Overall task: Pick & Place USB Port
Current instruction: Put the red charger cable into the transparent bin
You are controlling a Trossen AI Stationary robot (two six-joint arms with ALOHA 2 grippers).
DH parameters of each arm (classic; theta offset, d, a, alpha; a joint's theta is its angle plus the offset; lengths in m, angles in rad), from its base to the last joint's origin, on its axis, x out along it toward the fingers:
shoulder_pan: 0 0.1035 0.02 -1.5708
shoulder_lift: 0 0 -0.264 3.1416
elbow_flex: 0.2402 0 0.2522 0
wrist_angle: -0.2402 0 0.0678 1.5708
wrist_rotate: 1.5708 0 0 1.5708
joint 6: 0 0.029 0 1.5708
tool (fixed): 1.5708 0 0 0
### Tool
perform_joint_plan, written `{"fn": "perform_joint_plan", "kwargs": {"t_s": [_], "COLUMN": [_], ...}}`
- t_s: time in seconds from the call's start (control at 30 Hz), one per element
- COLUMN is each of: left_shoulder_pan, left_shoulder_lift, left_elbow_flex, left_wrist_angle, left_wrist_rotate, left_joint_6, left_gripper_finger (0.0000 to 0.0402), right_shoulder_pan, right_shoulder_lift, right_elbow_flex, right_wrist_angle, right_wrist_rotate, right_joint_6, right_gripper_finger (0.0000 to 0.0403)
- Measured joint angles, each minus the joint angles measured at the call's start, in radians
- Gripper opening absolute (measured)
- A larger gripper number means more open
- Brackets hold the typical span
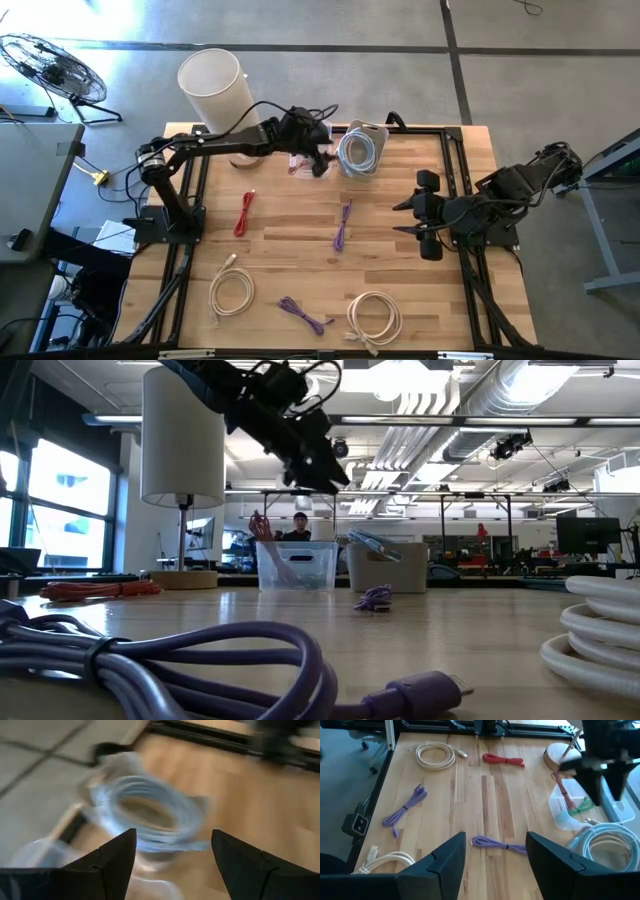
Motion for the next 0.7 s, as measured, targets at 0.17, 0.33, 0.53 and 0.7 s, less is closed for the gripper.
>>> {"fn": "perform_joint_plan", "kwargs": {"t_s": [0.17, 0.33, 0.53, 0.7], "left_shoulder_pan": [-0.031, -0.103, -0.256, -0.396], "left_shoulder_lift": [-0.039, -0.096, -0.194, -0.257], "left_elbow_flex": [-0.001, -0.001, -0.001, -0.001], "left_wrist_angle": [-0.046, -0.252, -0.668, -0.95], "left_wrist_rotate": [0.302, 0.581, 0.454, 0.179], "left_joint_6": [0.07, 0.083, 0.15, -0.009], "left_gripper_finger": [0.0254, 0.0254, 0.0254, 0.0254], "right_shoulder_pan": [0.0, 0.0, -0.003, -0.003], "right_shoulder_lift": [0.0, 0.0, 0.0, 0.0], "right_elbow_flex": [0.0, 0.0, 0.0, 0.0], "right_wrist_angle": [-0.006, -0.005, -0.005, -0.005], "right_wrist_rotate": [-0.006, -0.006, -0.004, 0.003], "right_joint_6": [0.011, 0.007, -0.017, -0.041], "right_gripper_finger": [0.0199, 0.0199, 0.0199, 0.0199]}}
